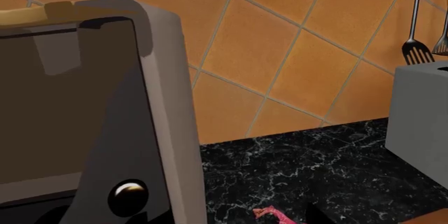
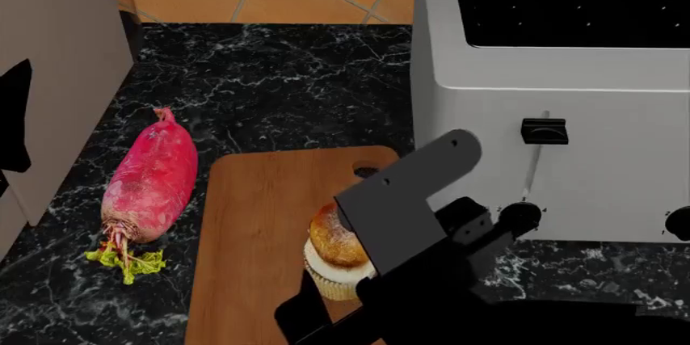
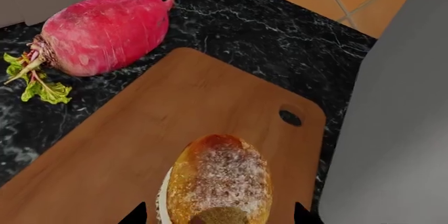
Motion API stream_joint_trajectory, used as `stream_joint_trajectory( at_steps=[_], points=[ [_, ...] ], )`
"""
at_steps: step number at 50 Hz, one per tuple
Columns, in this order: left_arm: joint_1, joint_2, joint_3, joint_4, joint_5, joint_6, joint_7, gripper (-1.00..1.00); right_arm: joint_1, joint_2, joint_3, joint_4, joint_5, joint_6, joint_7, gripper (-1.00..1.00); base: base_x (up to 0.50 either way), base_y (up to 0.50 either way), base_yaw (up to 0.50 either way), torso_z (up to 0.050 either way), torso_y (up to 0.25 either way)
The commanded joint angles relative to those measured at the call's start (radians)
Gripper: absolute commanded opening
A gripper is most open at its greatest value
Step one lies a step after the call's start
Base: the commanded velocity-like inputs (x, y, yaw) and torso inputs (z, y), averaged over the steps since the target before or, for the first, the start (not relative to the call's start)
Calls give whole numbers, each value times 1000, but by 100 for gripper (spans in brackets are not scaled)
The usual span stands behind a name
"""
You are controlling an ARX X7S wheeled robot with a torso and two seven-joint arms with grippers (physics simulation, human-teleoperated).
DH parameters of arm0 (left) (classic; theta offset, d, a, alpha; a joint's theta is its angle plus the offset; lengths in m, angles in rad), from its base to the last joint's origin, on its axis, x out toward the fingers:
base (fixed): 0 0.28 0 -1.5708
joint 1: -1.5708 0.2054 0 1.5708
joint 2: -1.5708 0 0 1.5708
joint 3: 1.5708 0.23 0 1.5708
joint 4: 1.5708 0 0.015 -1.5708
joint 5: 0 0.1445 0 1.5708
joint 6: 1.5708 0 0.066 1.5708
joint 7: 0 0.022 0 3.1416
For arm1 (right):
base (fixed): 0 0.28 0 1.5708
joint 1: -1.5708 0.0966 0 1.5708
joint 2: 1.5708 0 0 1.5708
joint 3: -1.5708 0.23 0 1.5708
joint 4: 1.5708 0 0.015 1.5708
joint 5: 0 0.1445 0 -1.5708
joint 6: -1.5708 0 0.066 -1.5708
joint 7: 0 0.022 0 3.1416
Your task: Clear the non-vegetable object off the cutting board and place the vegetables onto it.
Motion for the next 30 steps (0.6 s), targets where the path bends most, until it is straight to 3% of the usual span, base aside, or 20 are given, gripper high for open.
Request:
stream_joint_trajectory(
  at_steps=[1, 14, 15, 25, 30],
  points=[
    [-41, 40, -11, -120, -64, 32, -63, 100, -19, 8, -84, 63, -121, -79, -94, 100, 18, 0, -13, 10, 0],
    [-33, 36, -15, -119, -68, 37, -65, 100, -35, 8, -147, 117, -187, -130, -151, 100, 18, 0, -13, 1, 0],
    [-32, 36, -14, -119, -68, 37, -66, 100, -36, 11, -151, 108, -190, -133, -152, -100, 17, 0, -12, 11, 0],
    [-41, 35, -14, -116, -75, 30, -71, 100, -22, 28, -138, 42, -130, -80, -111, -100, 18, 0, -12, 1, 0],
    [-35, 32, -18, -113, -78, 33, -72, 100, -5, 47, -77, -36, 2, -26, -21, -100, 17, 0, -12, 0, 0]
  ],
)
